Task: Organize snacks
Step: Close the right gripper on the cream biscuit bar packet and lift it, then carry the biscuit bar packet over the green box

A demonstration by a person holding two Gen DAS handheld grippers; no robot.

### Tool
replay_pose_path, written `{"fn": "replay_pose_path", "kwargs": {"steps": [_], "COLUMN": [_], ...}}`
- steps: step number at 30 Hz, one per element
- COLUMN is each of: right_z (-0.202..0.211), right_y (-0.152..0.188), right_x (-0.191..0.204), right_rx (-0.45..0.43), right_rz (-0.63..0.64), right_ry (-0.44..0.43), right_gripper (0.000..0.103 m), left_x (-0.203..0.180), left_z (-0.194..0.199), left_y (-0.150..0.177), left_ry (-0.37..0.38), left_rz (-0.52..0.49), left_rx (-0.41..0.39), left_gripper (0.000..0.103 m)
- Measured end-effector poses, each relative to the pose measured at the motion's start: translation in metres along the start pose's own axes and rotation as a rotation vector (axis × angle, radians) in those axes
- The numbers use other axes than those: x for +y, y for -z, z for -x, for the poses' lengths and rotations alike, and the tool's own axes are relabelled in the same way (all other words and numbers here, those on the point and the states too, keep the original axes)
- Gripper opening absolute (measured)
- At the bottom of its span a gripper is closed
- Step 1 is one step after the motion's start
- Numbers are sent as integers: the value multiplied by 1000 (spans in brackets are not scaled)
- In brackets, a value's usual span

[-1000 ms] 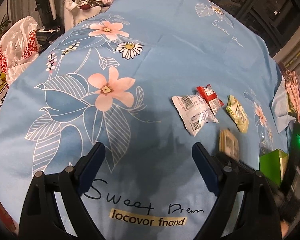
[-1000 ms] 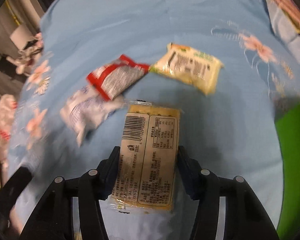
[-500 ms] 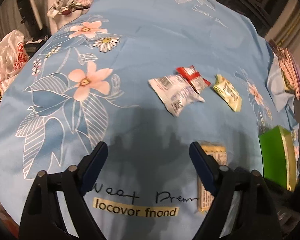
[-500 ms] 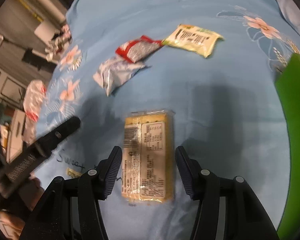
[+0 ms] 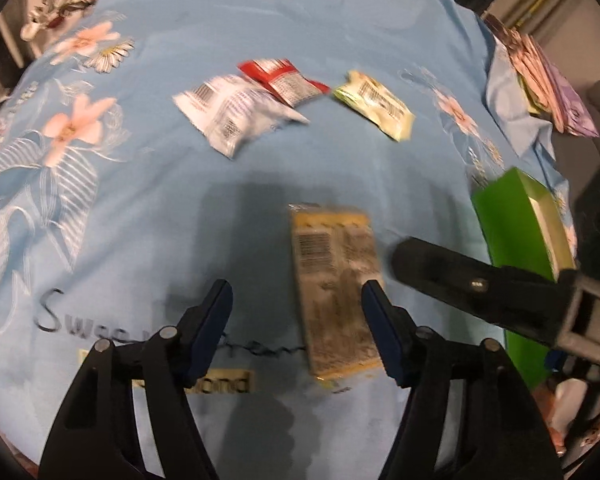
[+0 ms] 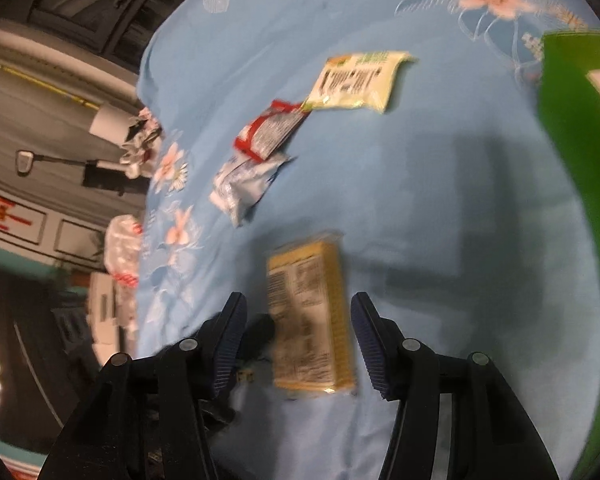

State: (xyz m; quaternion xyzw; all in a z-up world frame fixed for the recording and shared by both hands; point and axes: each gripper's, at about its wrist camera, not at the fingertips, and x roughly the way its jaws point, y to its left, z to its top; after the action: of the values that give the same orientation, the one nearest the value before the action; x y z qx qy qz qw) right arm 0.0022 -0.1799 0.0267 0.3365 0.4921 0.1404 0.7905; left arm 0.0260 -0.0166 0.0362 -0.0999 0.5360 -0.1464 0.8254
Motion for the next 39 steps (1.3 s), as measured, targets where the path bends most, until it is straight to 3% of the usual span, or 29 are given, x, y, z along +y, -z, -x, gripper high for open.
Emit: {"fn": "replay_pose_path", "kwargs": {"steps": [3, 6, 10, 21, 32, 39], "right_z": [-10, -19, -31, -28, 56, 125], "right_y": [1, 1, 1, 2, -1, 1], "right_x": [1, -3, -5, 5, 21, 3], "right_rx": [16, 49, 64, 28, -236, -432], "right_rz": [7, -7, -8, 57, 128, 120], "right_ry": [46, 30, 71, 100, 87, 129], "right_gripper": [57, 57, 57, 57, 57, 57], "left_x": [-3, -8, -16, -30, -86, -145], "left_z": [-7, -13, -16, -9, 42, 54], "left_y": [1, 4, 5, 4, -2, -5], "left_ry": [13, -1, 38, 27, 103, 201], "left_rz": [0, -10, -40, -78, -219, -364], "left_rx": [22, 32, 30, -30, -287, -373], "left_gripper": [62, 58, 48, 46, 46, 46]}}
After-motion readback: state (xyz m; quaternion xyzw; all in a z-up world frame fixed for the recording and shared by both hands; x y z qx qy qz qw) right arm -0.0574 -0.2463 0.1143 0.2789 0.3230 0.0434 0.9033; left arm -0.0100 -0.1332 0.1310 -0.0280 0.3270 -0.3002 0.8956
